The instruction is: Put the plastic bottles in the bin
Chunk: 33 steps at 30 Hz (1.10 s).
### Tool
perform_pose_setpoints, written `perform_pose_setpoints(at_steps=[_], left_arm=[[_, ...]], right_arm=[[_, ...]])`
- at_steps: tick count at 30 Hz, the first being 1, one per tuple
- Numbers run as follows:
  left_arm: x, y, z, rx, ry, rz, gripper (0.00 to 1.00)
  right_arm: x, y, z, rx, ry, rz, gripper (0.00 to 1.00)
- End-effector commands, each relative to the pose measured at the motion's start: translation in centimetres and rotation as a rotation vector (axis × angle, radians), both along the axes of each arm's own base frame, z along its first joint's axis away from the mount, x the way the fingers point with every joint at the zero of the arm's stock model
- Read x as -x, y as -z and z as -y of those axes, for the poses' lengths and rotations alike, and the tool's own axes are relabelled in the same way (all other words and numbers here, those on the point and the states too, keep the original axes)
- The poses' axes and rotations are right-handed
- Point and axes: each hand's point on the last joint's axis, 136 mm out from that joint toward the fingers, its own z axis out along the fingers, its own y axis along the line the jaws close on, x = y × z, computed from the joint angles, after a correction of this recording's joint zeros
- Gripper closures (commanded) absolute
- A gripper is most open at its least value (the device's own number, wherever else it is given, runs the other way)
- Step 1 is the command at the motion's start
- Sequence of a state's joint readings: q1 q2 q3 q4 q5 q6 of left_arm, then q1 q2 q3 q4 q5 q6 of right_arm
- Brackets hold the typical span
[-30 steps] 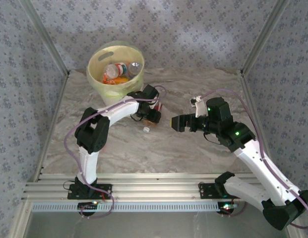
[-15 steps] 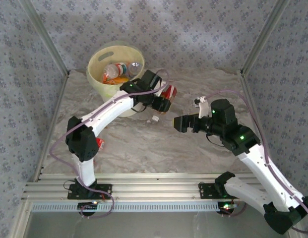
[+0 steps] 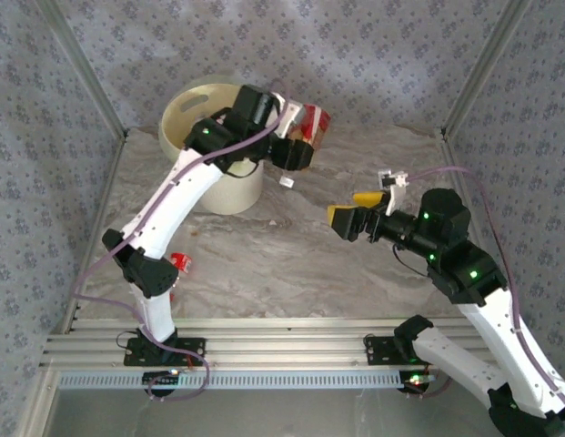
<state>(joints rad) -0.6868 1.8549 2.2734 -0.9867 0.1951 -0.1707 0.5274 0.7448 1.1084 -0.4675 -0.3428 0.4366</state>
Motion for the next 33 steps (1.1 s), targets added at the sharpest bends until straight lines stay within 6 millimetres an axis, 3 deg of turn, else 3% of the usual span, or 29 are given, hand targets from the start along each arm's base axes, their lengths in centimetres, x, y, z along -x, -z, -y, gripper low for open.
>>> perform_pose_setpoints(at_steps=[1,5,8,18,19,23,33], left_arm=[[-0.2,-2.1,-2.4,-0.006,-0.029,0.009,0.33],[-1.2,-4.7,-5.5,0.017,-0.099,0.038,0.33],[-2.0,-6.1,-8.0,0.03,-0.155,0.064,0.33],[-4.6,-8.7,-17.7,0.051,-0.38,0.118,0.33],[-4.8,-8.8,-19.0,0.039,-0.412,0.129,0.33],[-5.6,-8.9,-23.1,-0.021,-0.506,0.162,0.33],[-9.8,-6.7,-26.7,-0.085,-0.532,0.228,0.35]], right_arm=[[0.6,-4.2,1.4,-0.061,0.048,0.128,0.0],[1.1,-5.6,2.1,-0.07,0.072,0.168,0.0],[0.9,-5.3,2.3,-0.061,0.084,0.163,0.0],[0.6,-4.7,2.3,-0.047,0.089,0.139,0.0],[1.0,-6.0,2.5,-0.062,0.09,0.162,0.0],[1.0,-5.7,2.6,-0.058,0.095,0.154,0.0],[1.1,-5.6,2.8,-0.055,0.1,0.141,0.0]])
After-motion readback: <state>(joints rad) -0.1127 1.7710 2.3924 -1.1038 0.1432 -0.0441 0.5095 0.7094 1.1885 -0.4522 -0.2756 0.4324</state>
